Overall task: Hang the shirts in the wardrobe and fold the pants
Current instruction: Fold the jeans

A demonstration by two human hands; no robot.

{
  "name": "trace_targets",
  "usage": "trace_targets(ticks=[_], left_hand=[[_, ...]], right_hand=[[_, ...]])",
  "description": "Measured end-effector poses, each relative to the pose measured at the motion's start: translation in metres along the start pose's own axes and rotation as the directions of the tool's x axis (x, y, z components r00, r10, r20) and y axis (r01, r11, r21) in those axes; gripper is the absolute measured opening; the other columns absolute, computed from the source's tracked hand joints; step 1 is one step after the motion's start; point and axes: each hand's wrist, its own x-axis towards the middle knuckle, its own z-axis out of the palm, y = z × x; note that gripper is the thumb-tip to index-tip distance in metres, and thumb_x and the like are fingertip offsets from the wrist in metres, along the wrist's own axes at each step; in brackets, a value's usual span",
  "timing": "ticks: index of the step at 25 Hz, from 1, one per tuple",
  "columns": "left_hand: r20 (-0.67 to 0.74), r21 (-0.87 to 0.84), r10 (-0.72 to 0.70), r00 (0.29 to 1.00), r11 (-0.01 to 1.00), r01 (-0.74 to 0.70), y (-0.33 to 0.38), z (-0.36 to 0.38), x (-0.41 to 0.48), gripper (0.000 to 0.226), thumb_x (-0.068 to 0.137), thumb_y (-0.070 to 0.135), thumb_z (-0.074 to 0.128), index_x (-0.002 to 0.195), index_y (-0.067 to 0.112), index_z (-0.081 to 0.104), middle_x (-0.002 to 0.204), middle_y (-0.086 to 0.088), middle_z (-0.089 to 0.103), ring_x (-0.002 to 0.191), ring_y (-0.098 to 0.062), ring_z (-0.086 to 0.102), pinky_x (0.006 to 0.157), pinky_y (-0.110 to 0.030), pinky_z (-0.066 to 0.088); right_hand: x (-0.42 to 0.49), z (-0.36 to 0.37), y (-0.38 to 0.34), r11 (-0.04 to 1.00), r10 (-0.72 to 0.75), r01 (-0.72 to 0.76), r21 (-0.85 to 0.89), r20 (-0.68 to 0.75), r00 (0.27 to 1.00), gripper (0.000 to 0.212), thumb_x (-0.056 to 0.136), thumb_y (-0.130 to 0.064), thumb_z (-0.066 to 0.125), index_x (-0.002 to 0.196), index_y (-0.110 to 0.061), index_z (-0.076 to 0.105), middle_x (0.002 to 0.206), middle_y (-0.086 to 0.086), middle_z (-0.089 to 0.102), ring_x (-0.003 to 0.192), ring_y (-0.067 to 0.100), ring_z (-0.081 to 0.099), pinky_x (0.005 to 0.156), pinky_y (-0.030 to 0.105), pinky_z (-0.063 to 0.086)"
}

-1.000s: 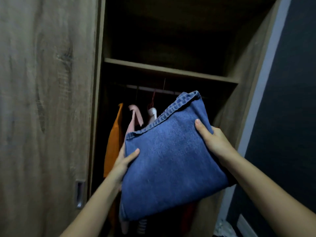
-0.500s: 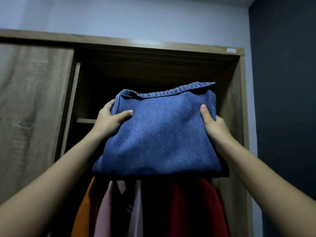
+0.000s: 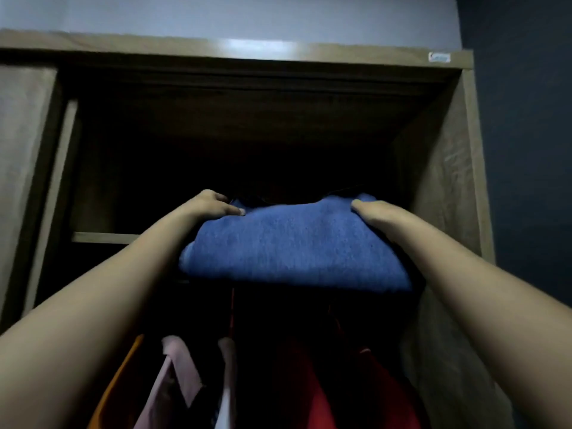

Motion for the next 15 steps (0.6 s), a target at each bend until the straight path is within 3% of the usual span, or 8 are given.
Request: trace_targets(ticks=[3, 5, 7, 8, 10, 11, 13, 15], left_hand=[[0.141, 0.327, -0.140, 0.980, 0.941, 0.088, 0.004, -0.009, 0.002, 0.047, 0.079, 0.035, 0.072, 0.116, 0.008, 0.064, 0.114, -0.007, 0.067, 0.105, -0.021, 0.062, 0.088, -0.033, 0.049], [0.111, 0.418, -0.125, 0.986, 0.906, 0.068, 0.019, -0.020, -0.010, 0.053, 0.077, 0.048, 0.069, 0.116, 0.013, 0.065, 0.112, -0.005, 0.068, 0.102, -0.022, 0.063, 0.088, -0.033, 0.049], [0.050, 0.362, 0.143, 0.988, 0.920, -0.151, 0.036, -0.024, -0.033, 0.054, 0.080, 0.058, 0.060, 0.119, 0.021, 0.064, 0.115, 0.004, 0.065, 0.106, -0.015, 0.060, 0.089, -0.028, 0.045], [0.073, 0.372, 0.362, 0.929, 0.855, -0.362, 0.039, -0.020, -0.051, 0.057, 0.080, 0.064, 0.053, 0.119, 0.024, 0.064, 0.114, 0.009, 0.063, 0.107, -0.011, 0.059, 0.090, -0.026, 0.044], [0.252, 0.512, 0.710, 0.657, 0.479, -0.713, 0.033, -0.003, -0.101, 0.079, 0.073, 0.080, 0.038, 0.125, 0.024, 0.060, 0.122, 0.004, 0.063, 0.110, -0.017, 0.061, 0.093, -0.031, 0.048], [0.335, 0.644, 0.765, 0.549, 0.240, -0.727, 0.019, 0.007, -0.117, 0.089, 0.070, 0.084, 0.035, 0.131, 0.023, 0.054, 0.129, -0.002, 0.060, 0.113, -0.024, 0.060, 0.093, -0.038, 0.049], [0.394, 0.821, 0.772, 0.498, -0.051, -0.569, -0.011, 0.025, -0.124, 0.082, 0.072, 0.073, 0.036, 0.139, 0.026, 0.041, 0.137, -0.012, 0.053, 0.112, -0.039, 0.059, 0.086, -0.050, 0.049], [0.351, 0.873, 0.807, 0.475, -0.098, -0.478, -0.020, 0.034, -0.121, 0.060, 0.082, 0.044, 0.038, 0.139, 0.028, 0.035, 0.130, -0.021, 0.056, 0.101, -0.047, 0.062, 0.074, -0.051, 0.053]], right_hand=[[0.014, 0.001, 0.005, 0.974, 0.002, 0.017, -0.226, 0.085, 0.996, 0.053, 0.066, -0.056, 0.046, 0.106, -0.025, 0.065, 0.115, -0.001, 0.064, 0.096, 0.021, 0.059, 0.087, 0.028, 0.044], [0.004, -0.003, -0.001, 0.955, 0.047, -0.002, -0.297, 0.144, 0.988, 0.045, 0.075, -0.049, 0.049, 0.104, -0.020, 0.067, 0.110, 0.001, 0.064, 0.086, 0.021, 0.058, 0.073, 0.025, 0.047], [0.000, -0.003, -0.004, 0.961, 0.079, -0.018, -0.277, 0.212, 0.974, 0.029, 0.093, -0.025, 0.046, 0.108, -0.008, 0.063, 0.101, 0.009, 0.058, 0.074, 0.023, 0.055, 0.054, 0.023, 0.038], [0.000, -0.005, -0.005, 0.957, 0.072, -0.006, -0.289, 0.217, 0.973, 0.030, 0.095, -0.021, 0.045, 0.113, -0.003, 0.062, 0.101, 0.012, 0.057, 0.078, 0.026, 0.058, 0.051, 0.023, 0.035], [-0.004, -0.005, -0.008, 0.951, 0.066, 0.010, -0.309, 0.236, 0.970, 0.035, 0.096, -0.020, 0.044, 0.121, 0.000, 0.058, 0.116, 0.016, 0.060, 0.099, 0.030, 0.059, 0.057, 0.024, 0.037], [-0.004, -0.006, -0.010, 0.951, 0.068, 0.006, -0.309, 0.229, 0.971, 0.036, 0.096, -0.020, 0.044, 0.123, 0.000, 0.057, 0.123, 0.017, 0.059, 0.108, 0.030, 0.058, 0.066, 0.023, 0.038], [-0.003, -0.005, -0.008, 0.951, 0.053, 0.022, -0.308, 0.232, 0.971, 0.037, 0.096, -0.020, 0.044, 0.125, -0.001, 0.056, 0.130, 0.016, 0.056, 0.118, 0.029, 0.054, 0.079, 0.024, 0.038], [-0.005, -0.002, -0.003, 0.954, 0.050, 0.014, -0.300, 0.204, 0.978, 0.041, 0.096, -0.027, 0.043, 0.128, -0.005, 0.054, 0.133, 0.013, 0.054, 0.123, 0.029, 0.051, 0.091, 0.028, 0.039]])
